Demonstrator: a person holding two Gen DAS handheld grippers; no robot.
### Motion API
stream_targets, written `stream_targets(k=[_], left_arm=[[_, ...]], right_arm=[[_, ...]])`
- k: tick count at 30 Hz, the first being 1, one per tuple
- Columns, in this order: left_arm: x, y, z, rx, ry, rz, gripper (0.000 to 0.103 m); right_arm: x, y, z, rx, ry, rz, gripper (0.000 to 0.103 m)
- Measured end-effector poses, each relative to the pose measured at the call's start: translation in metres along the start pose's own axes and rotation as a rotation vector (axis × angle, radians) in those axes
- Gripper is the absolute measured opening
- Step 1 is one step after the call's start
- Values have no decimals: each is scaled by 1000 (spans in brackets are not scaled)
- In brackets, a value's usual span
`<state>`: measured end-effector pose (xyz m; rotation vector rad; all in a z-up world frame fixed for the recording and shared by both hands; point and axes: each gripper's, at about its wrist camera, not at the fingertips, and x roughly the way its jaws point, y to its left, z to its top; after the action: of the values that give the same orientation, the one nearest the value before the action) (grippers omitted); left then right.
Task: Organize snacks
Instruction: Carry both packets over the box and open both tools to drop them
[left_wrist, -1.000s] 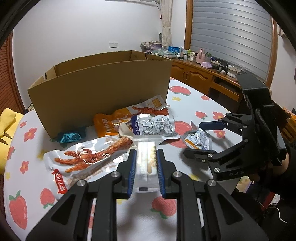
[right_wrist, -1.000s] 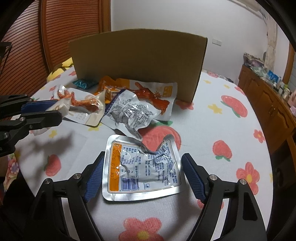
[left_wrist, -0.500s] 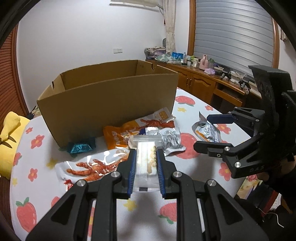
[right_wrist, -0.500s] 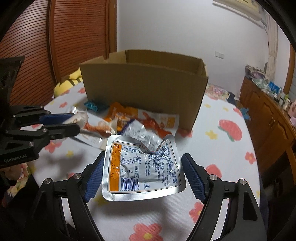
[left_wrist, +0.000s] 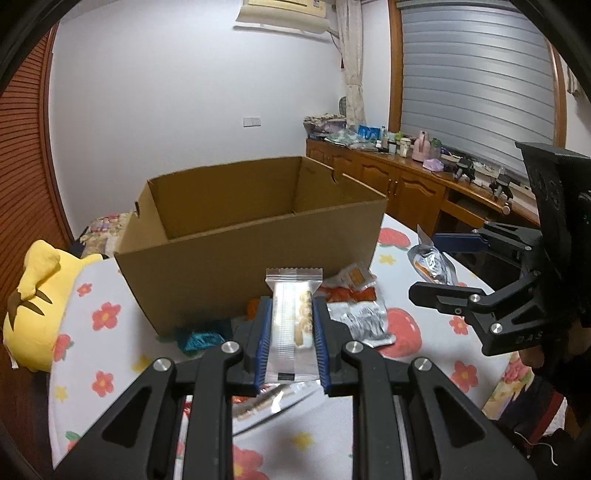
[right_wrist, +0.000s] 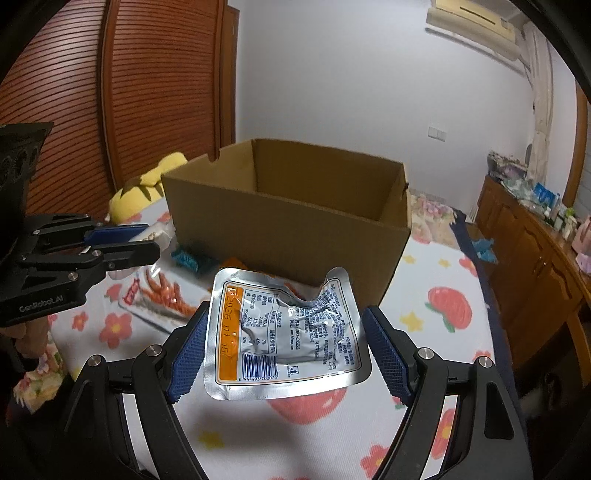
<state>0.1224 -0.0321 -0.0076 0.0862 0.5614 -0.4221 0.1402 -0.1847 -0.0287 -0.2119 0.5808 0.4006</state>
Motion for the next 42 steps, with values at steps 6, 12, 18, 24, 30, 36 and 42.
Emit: stream_targets(k=[6, 12, 18, 24, 30, 36, 42], left_arm=[[2, 9, 12, -1, -17, 9, 20], [10, 17, 28, 0, -32, 9, 20], [24, 27, 46, 7, -34, 22, 20], [45, 37, 67, 0, -34, 35, 20], [68, 49, 83, -10, -28, 41, 20], [88, 57, 86, -30, -5, 45, 21], [102, 61, 89, -35, 9, 52, 21]], right_arm=[[0, -1, 18, -1, -29, 3, 83], [7, -5, 42, -8, -59, 3, 83], [24, -9, 64, -26, -68, 9, 83], [47, -19, 81, -30, -65, 24, 83], [73, -31, 92, -30, -49, 41, 83], [92, -45, 97, -3, -36, 53, 83], [105, -56, 98, 30, -14, 63, 83]])
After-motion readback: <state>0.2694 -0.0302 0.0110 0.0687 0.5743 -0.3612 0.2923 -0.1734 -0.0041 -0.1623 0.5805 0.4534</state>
